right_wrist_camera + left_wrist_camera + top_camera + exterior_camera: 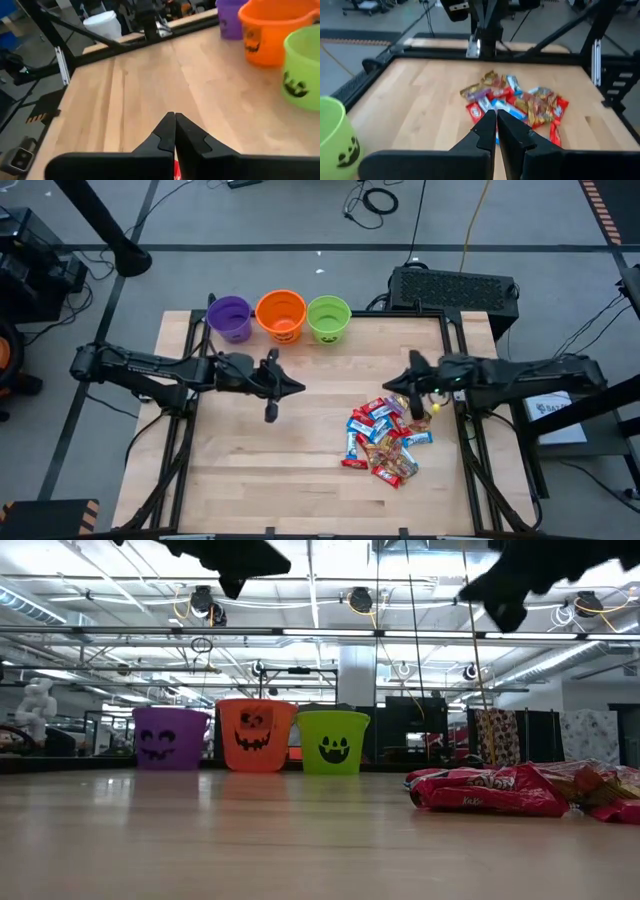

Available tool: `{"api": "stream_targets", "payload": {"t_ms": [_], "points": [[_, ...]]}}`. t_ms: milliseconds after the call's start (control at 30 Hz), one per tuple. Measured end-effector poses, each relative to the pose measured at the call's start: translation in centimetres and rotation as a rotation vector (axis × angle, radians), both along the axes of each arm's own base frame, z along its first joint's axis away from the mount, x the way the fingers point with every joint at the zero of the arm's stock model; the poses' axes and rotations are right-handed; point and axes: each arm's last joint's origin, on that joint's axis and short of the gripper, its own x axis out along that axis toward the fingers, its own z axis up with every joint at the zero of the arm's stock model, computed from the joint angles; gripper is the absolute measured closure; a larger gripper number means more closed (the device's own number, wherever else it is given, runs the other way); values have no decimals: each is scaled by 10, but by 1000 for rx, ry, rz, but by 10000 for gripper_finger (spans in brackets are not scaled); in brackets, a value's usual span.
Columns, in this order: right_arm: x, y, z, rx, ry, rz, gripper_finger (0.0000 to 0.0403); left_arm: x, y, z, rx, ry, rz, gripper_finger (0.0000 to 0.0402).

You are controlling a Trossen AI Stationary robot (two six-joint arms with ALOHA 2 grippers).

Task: Sort candy by brand, put in halloween buckets
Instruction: Put the red chocolate bar into the green bucket

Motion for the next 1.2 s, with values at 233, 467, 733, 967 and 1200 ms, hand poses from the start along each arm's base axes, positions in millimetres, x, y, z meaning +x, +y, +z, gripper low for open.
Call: {"api": "stream_targets", "payload": {"t_ms": [233, 467, 733, 967, 1200], "points": [[29, 7, -35, -25, 62, 43, 403, -5, -2, -20, 9, 85, -11, 377], [50, 7, -43, -132, 24, 78, 403, -5, -2, -20, 60, 83, -18, 377], [57, 7, -52, -127, 60, 78, 403, -5, -1, -20, 118, 88, -24, 377], [64, 18, -44, -55, 135, 144, 403, -5, -1, -21, 122, 100, -20, 377], [66, 63, -43, 104, 301, 231, 376, -5, -1, -22, 116, 101, -17, 377]]}}
